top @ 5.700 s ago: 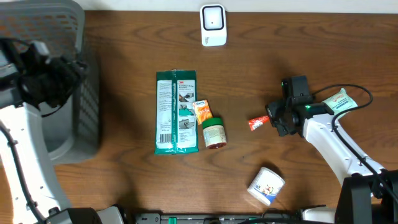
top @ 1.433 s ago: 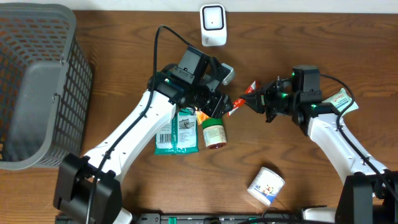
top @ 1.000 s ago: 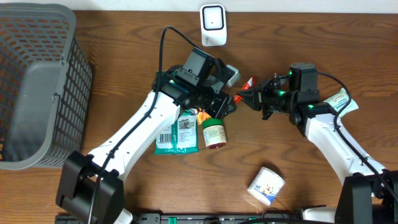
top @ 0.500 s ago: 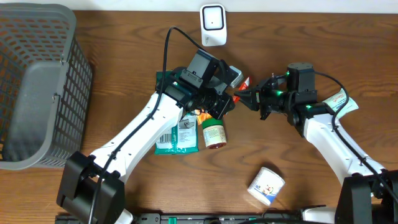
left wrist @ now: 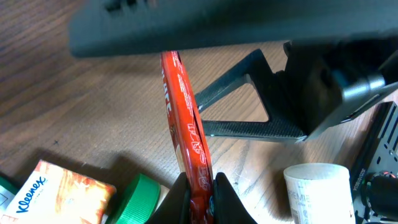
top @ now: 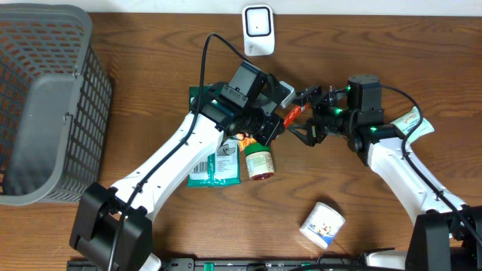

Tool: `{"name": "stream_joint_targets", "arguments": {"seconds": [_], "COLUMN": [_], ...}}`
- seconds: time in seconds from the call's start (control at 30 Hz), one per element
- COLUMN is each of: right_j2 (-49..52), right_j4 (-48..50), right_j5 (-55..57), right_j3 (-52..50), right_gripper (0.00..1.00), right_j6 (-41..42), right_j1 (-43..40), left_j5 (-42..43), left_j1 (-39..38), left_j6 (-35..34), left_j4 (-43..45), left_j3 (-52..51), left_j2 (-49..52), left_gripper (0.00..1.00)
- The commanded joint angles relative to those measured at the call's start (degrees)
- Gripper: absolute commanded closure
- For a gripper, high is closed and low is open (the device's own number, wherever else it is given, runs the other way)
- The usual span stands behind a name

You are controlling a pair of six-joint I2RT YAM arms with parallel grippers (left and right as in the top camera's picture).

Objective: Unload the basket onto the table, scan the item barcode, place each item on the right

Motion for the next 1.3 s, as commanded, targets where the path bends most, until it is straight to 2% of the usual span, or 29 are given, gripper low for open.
{"name": "stream_joint_targets", "arguments": {"seconds": [0.0,0.1,0.27,0.37,0.47,0.6,0.63,0.67,0.83,0.9,0.97,1.03,1.07,1.27], "right_j2": [-0.6,-0.6,-0.6,-1.0,-1.3,-1.4,-1.4,-1.5,-3.0,-3.5,-3.5,-3.4,-3.3,-3.1], "right_j4": [0.2,0.2,0.0,-2.0,-7.9,-21.0,-24.0,-26.2,-33.5,-33.9,-33.8,-34.1,-34.9,-37.2], "right_j5": [3.5,4.1,4.0,4.0,4.1,4.9,5.1,5.6,2.6,-5.6,-12.0,-17.3,-20.2,-31.0], "right_j3": [0.5,0.5,0.5,0.8,2.9,8.4,9.8,11.3,16.4,17.3,17.6,17.4,17.4,17.4], "right_gripper": [0.06,0.01,0.14,0.14,0.13,0.08,0.11,0.01,0.01,0.04,0.15,0.21,0.21,0.14], "right_j6": [-6.4,-14.9,-30.0,-39.1,-51.3,-71.1,-74.5,-75.7,-78.1,-81.7,-82.3,-85.9,-89.1,-94.3], "right_j1": [0.2,-0.1,-1.3,-1.8,-2.0,-2.4,-2.7,-3.3,-9.2,-12.2,-15.0,-17.5,-19.0,-20.5], "left_j5": [0.5,0.6,1.4,1.7,5.0,11.2,12.2,13.4,21.8,25.2,29.2,33.0,35.4,42.7], "left_j1": [0.8,2.3,5.2,6.7,8.2,9.9,10.3,10.8,13.3,14.0,14.5,14.8,14.8,14.8], "left_j6": [1.0,1.0,2.7,4.7,8.0,11.1,11.4,11.9,14.8,14.9,15.0,15.8,16.5,17.5], "left_j4": [-0.4,-1.6,-5.7,-9.9,-14.6,-18.5,-19.1,-19.9,-23.4,-23.7,-23.8,-23.7,-23.7,-23.1], "left_j3": [0.8,0.9,1.4,2.8,5.1,7.3,7.7,8.2,9.6,9.6,9.6,9.6,9.6,9.6], "left_j2": [0.6,0.5,0.5,0.5,0.5,0.5,0.5,0.5,0.5,0.5,0.5,0.5,0.5,0.5], "left_gripper": [0.93,0.93,0.93,0.93,0.93,0.93,0.93,0.93,0.93,0.93,0.93,0.93,0.93,0.93]}}
